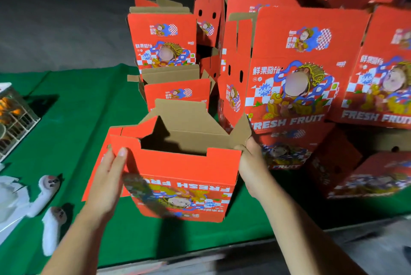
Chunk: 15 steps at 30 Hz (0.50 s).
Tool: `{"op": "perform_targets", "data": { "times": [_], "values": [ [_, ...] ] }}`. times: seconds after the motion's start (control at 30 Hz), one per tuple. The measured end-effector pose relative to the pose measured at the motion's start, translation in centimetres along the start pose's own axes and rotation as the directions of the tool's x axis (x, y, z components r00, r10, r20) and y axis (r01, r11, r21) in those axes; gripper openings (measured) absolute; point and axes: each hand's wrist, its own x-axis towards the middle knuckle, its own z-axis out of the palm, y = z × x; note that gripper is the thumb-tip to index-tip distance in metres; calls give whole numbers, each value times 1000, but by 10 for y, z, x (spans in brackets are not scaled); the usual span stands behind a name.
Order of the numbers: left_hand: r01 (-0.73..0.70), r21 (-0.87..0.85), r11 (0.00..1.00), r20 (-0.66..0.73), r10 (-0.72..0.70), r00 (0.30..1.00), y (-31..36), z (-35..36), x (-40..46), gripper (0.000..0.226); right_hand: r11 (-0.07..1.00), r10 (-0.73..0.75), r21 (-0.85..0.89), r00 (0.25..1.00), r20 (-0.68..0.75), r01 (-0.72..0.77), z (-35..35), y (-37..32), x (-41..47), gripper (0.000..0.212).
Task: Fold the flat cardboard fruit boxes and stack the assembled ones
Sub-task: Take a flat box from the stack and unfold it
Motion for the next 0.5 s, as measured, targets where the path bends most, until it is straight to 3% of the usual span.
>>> {"op": "perform_targets", "data": {
  "times": [0.07,0.17,0.3,0.4,0.5],
  "values": [
    [-4,-108,994,54,10,998,0,-4,-11,55,995,35,94,999,39,-39,0,1,2,29],
    [-2,-17,1000,119,4,993,5,-13,-21,60,976,69,206,998,-15,-64,-3,3,10,27],
    [8,152,988,222,-42,974,22,-20,-28,19,970,24,245,994,-110,3,-10,8,19,28],
    [-59,370,927,241,-35,970,24,-19,-27,28,970,-12,231,971,-237,68,-9,11,19,23],
    [-7,400,916,155,-60,986,15,-13,-30,72,977,-173,57,920,-352,206,-6,12,14,32]
  ]
}}
